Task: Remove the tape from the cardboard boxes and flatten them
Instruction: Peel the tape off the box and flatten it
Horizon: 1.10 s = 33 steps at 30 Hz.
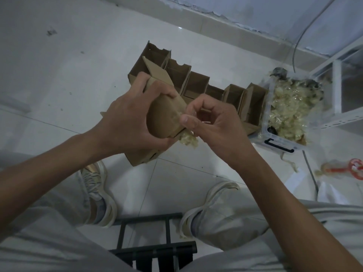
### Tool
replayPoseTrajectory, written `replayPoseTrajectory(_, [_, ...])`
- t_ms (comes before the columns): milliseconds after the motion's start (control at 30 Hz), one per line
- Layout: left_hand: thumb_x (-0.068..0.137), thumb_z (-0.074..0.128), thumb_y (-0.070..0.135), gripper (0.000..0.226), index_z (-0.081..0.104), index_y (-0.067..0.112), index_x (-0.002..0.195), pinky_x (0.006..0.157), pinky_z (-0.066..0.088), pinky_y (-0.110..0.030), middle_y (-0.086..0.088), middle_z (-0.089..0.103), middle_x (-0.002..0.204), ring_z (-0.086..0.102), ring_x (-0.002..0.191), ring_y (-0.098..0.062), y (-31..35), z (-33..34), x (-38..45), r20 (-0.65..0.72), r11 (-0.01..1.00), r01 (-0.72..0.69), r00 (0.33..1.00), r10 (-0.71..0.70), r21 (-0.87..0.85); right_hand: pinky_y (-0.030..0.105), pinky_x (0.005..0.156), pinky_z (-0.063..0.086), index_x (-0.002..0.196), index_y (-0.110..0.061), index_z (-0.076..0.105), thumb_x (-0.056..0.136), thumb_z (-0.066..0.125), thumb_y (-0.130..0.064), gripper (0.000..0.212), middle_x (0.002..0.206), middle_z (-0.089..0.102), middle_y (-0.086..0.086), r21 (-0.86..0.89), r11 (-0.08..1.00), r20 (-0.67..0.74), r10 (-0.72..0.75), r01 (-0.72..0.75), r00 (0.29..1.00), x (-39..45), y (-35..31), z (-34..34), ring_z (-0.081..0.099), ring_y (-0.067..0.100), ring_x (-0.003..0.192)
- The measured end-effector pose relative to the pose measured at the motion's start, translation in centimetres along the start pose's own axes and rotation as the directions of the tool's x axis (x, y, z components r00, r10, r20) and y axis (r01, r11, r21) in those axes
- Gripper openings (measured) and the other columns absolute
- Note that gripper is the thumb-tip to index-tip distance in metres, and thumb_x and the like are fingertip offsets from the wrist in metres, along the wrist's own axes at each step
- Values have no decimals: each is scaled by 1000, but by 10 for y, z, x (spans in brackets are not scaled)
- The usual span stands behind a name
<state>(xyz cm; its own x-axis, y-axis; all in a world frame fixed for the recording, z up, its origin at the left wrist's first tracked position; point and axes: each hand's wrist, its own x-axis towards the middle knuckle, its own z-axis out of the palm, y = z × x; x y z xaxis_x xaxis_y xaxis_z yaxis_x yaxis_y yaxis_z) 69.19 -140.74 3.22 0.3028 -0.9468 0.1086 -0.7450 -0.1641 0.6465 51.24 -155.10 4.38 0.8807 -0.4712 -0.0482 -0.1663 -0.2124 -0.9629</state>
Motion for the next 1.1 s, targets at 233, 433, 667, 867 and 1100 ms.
replayPoseTrajectory(233, [64, 77, 68, 90, 46, 28, 139, 80, 60, -37, -7, 41, 140, 53, 110, -19, 1, 2, -1, -12, 999, -35, 999, 35, -2, 26, 59, 44, 91, -8, 70, 100, 65, -23, 18, 80, 65, 8, 176, 969, -5, 176, -172, 984, -2, -5, -3, 49, 11, 62])
replayPoseTrajectory(433, [65, 76, 67, 89, 47, 26, 139, 85, 53, -29, -9, 44, 140, 51, 112, -17, 1, 9, -2, -84, 999, -8, 996, 4, -38, 22, 60, 46, 92, -8, 68, 105, 61, -20, 19, 71, 59, -1, 316, 933, -128, 223, -174, 966, -3, -2, 4, 46, 10, 59])
replayPoseTrajectory(667, [66, 78, 61, 81, 43, 37, 135, 88, 42, -7, 13, 40, 133, 43, 118, 10, 3, 11, -1, -106, 976, 65, 990, -88, -210, 25, 60, 49, 96, -1, 63, 104, 63, -16, 17, 80, 62, 5, 277, 961, -274, 88, -9, 958, 0, -5, 3, 54, 13, 65])
replayPoseTrajectory(867, [65, 79, 59, 79, 47, 35, 133, 90, 50, -17, 8, 47, 135, 49, 119, 0, 8, 10, 1, -113, 931, 145, 975, -193, -335, 27, 65, 52, 96, -8, 64, 106, 60, -18, 15, 86, 67, 9, 216, 976, -309, 57, 11, 949, -1, -2, 9, 61, 17, 73])
replayPoseTrajectory(1100, [61, 79, 64, 74, 47, 47, 125, 76, 53, -15, 39, 48, 112, 55, 104, 11, 14, 14, 1, -37, 832, 287, 938, -344, -475, 35, 70, 55, 97, -9, 60, 107, 57, -18, 14, 88, 63, 5, 33, 996, -451, -63, 87, 891, -3, 0, 22, 62, 22, 80])
